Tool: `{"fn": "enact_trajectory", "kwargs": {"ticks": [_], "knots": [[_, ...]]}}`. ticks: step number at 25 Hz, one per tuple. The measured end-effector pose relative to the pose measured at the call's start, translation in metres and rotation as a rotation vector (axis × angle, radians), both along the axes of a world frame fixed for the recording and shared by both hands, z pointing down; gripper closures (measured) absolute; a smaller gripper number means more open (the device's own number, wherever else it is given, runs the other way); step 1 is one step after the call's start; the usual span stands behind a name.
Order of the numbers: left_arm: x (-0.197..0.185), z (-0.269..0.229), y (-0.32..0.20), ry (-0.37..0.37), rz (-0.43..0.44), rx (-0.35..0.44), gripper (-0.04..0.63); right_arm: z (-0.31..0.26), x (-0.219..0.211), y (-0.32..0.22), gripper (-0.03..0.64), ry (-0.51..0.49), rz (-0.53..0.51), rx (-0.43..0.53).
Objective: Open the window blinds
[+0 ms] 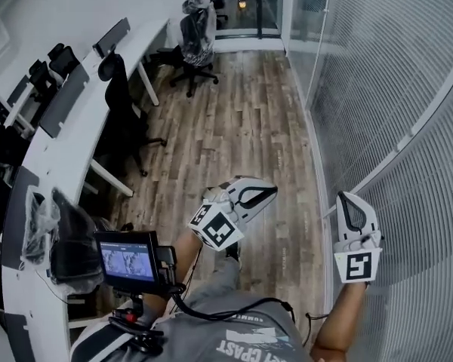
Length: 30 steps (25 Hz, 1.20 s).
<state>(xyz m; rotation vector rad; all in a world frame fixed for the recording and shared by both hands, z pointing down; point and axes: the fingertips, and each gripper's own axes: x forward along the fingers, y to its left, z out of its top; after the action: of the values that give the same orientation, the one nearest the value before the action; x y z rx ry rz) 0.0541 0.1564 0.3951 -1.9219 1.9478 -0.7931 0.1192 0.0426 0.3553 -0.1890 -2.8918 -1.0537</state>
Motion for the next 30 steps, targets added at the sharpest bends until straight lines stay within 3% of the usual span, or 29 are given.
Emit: {"fn": "enact_trajectory", "kwargs": {"ticks": [5, 9, 13, 16, 23, 28, 30], "knots": [[-0.101, 0.007, -0.056, -0.01, 0.077, 0.019, 0.592, 0.01, -0.088, -0.055, 0.621, 0.014, 0.101, 0.007], [-0.187, -0.019, -0.096, 0.002, 0.132, 0.077, 0.592, -0.005, -0.167, -0.091, 0.621, 0.008, 0.174, 0.029], [-0.248, -0.017, -0.138, 0.037, 0.176, 0.088, 0.592, -0.008, -0.215, -0.122, 0.621, 0.025, 0.241, 0.028], [-0.264, 0.002, -0.165, 0.07, 0.232, 0.075, 0.592, 0.015, -0.229, -0.152, 0.621, 0.049, 0.296, 0.005], [-0.323, 0.024, -0.285, 0.051, 0.343, 0.015, 0.592, 0.037, -0.28, -0.273, 0.621, 0.022, 0.431, -0.028], [-0.307, 0.018, -0.335, -0.018, 0.464, 0.027, 0.592, 0.056, -0.25, -0.342, 0.621, -0.051, 0.626, -0.134], [-0.309, 0.026, -0.371, 0.006, 0.492, 0.063, 0.592, 0.073, -0.236, -0.384, 0.62, -0.055, 0.751, -0.151]]}}
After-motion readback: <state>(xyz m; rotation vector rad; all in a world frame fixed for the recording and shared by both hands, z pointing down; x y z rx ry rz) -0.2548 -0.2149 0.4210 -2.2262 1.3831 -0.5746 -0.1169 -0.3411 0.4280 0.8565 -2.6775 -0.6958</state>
